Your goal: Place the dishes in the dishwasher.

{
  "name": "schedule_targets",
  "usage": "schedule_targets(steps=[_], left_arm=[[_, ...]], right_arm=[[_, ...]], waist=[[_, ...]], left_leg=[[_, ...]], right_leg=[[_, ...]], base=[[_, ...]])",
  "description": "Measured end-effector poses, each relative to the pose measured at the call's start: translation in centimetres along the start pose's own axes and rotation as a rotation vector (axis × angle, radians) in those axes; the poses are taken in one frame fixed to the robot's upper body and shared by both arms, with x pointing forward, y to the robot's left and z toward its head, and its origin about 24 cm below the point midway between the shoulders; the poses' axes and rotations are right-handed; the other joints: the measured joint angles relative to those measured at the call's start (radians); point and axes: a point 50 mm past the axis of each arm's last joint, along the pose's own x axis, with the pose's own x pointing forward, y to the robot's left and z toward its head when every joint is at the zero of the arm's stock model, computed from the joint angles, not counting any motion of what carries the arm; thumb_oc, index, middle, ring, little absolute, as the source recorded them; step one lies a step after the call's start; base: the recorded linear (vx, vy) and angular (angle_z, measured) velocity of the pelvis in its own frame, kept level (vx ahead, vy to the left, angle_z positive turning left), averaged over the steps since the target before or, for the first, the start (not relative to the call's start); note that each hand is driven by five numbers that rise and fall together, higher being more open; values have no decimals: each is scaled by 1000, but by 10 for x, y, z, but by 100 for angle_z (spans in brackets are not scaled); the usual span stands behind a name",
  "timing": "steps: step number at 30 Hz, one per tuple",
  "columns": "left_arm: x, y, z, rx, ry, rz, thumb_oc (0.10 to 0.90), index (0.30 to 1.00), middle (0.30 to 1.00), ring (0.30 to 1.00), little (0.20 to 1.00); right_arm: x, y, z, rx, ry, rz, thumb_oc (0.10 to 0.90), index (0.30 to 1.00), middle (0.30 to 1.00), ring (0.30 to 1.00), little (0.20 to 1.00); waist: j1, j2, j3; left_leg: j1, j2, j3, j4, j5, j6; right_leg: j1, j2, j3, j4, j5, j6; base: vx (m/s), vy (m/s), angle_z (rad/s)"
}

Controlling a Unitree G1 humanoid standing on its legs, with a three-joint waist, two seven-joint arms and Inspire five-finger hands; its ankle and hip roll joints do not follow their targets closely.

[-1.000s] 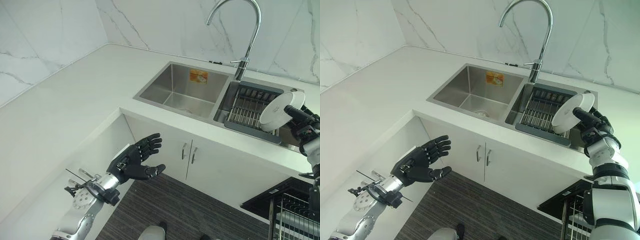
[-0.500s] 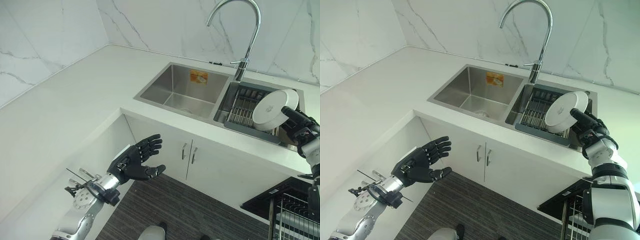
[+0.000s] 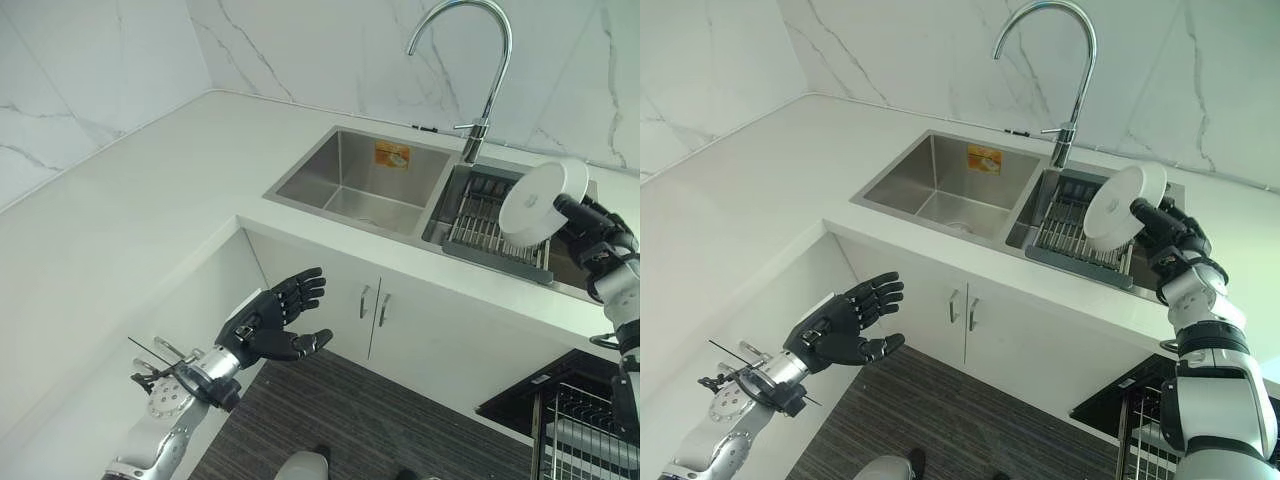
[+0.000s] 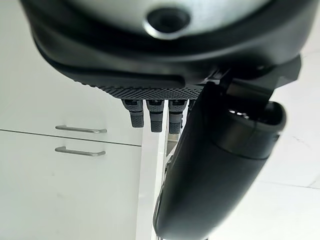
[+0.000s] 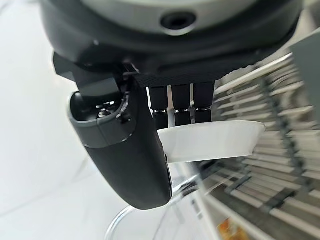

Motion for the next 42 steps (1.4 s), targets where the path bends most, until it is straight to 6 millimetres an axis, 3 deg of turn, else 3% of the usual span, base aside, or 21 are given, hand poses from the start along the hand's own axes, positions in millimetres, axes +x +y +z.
schedule_targets(steps=[6,12,16,20,22,25,27,30,31,34,35,38,41,42], left_arm=[[0,-2,1,6,-17,-22,800,900,900,900,900],[2,-3,7,20,-68,-26,800,900,900,900,900],[6,-8,5,-13,-95,-25,800,900,900,900,900],[8,-10,4,-30,-105,-29,800,900,900,900,900],[8,-13,1,-36,-100,-40,800,900,900,900,900],[8,-13,-3,-24,-76,-58,800,900,900,900,900],[5,-10,-14,-7,-10,-63,800,900,900,900,900],[-7,-8,-49,5,194,-79,800,900,900,900,900],[-27,-9,-75,-19,326,-65,800,900,900,900,900],[-55,-6,-113,-56,543,-23,800,900,900,900,900],[-64,-4,-123,-75,598,-2,800,900,900,900,900],[-75,-2,-138,-85,688,18,800,900,900,900,900],[-77,-4,-149,-93,706,54,800,900,900,900,900],[-77,-4,-155,-107,713,90,800,900,900,900,900]], right_arm=[[-2,22,17,57,-96,114,400,300,300,300,300],[-9,50,35,112,-192,257,400,300,300,300,300],[-21,61,37,144,-238,336,400,300,300,300,300],[-50,81,20,235,-269,467,400,300,300,300,300],[-72,90,-2,309,-262,507,400,300,300,300,300],[-91,85,-27,312,-242,473,400,300,300,300,300],[-103,77,-44,345,-214,449,400,300,300,300,300],[-112,47,-62,321,-168,342,400,300,300,300,300],[-115,41,-71,342,-143,319,400,300,300,300,300],[-117,51,-79,394,-112,372,400,300,300,300,300],[-118,55,-82,404,-98,401,400,300,300,300,300],[-121,53,-81,416,-133,446,400,300,300,300,300],[-118,73,-73,458,-175,538,400,300,300,300,300],[-118,88,-73,480,-173,583,400,300,300,300,300]], waist=[[-7,-41,-3],[-34,-46,-9],[-51,-47,-11],[-82,-49,-13],[-86,-51,-15],[-113,-55,-14],[-132,-53,-15],[-178,-58,-12],[-192,-65,-8],[-184,-58,11],[-178,-55,14],[-181,-39,24],[-133,-37,26],[-103,-37,26]], left_leg=[[-10,0,14,20,-16,-1],[-51,-3,21,68,-37,12],[-51,-6,44,91,-44,11],[-62,-11,70,114,-57,21],[-68,-19,99,122,-65,31],[-85,-37,142,170,-90,56],[-108,-43,161,188,-109,73],[-134,-71,195,229,-131,107],[-150,-63,253,241,-120,134],[-148,-1,385,214,-108,173],[-141,12,404,204,-102,171],[-143,53,421,153,-61,144],[-179,95,463,128,-12,111],[-186,116,457,124,13,76]], right_leg=[[-11,-1,18,9,-1,3],[-42,-6,32,20,4,9],[-52,-8,57,22,7,11],[-83,-12,96,26,18,21],[-107,-19,133,36,23,30],[-144,-26,187,38,48,53],[-158,-32,222,15,73,78],[-173,-51,266,-32,119,110],[-181,-64,265,-98,144,117],[-202,-148,94,-42,125,163],[-195,-163,83,-1,124,165],[-79,-168,144,38,108,187],[56,-208,122,26,106,187],[111,-206,110,-22,74,187]], base=[[-70,110,-6],[-88,178,-7],[-75,188,-11],[-90,210,-24],[-90,202,-41],[-110,206,-48],[-60,136,-48],[-107,120,-45],[-185,63,-100],[-158,-14,-128],[-131,-80,-91],[-128,-143,-45],[-61,-319,-85],[32,-441,-134]])
